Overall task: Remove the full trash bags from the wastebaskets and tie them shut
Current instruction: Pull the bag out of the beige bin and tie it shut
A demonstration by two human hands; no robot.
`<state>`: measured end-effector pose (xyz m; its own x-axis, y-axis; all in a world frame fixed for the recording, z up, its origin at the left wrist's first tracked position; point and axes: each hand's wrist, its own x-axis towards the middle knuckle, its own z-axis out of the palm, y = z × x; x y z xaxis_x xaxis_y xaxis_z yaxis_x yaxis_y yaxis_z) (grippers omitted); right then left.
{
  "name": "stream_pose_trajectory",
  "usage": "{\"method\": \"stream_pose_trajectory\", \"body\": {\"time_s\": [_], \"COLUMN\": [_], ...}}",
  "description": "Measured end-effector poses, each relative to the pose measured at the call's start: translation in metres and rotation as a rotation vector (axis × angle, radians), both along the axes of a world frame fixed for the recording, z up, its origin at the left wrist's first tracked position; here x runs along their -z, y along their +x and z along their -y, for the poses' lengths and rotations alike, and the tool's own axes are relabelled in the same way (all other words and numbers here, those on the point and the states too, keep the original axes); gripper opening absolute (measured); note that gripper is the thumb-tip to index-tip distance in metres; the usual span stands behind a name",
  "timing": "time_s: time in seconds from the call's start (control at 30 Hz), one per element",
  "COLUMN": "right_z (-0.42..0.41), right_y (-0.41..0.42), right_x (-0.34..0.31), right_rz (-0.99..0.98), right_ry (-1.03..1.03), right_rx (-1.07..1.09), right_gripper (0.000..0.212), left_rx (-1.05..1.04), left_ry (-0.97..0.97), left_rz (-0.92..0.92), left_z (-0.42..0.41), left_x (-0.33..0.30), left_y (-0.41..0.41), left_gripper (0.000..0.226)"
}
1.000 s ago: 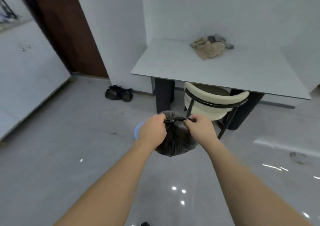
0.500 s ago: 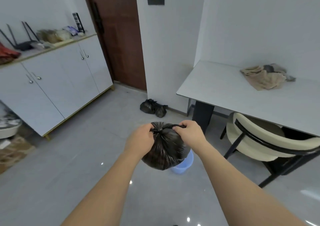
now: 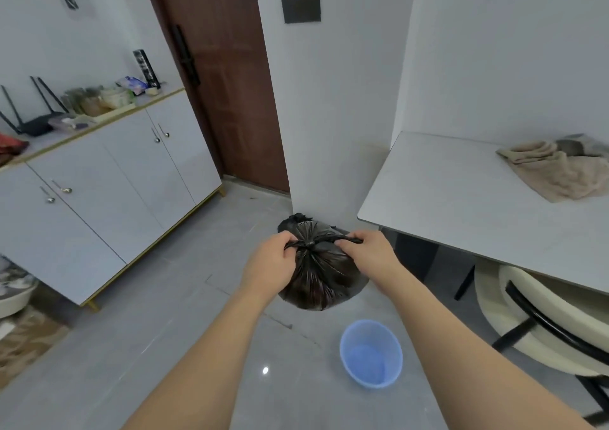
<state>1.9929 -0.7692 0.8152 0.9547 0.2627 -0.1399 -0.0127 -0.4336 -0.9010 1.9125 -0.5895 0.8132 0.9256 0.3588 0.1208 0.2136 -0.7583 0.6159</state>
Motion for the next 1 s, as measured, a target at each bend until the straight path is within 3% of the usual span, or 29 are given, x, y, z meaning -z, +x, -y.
{"method": "stream_pose_trajectory", "body": {"time_s": [0.47, 0.8, 1.0], "right_z": [-0.213, -0.251, -0.263], "right_y": [0.166, 0.264, 0.331], "right_x": [-0.011, 0.005, 0.021], "right_rz": [-0.107, -0.017, -0.008], "right_ry": [0.128, -0.008, -0.223], "right_rx": [0.179, 0.352, 0.4], "right_gripper": [0.015, 0.011, 0.014], "left_rx": [0.132, 0.267, 0.325], "left_ry": [-0.242, -0.299, -0.24], "left_rz": [-0.041, -0.067, -0.148], "left_z": [-0.215, -0.257, -0.275], "left_x": [0.011, 0.023, 0.036], "left_y": [0.203, 0.338, 0.402], "left_gripper": [0.021, 0.021, 0.021]}}
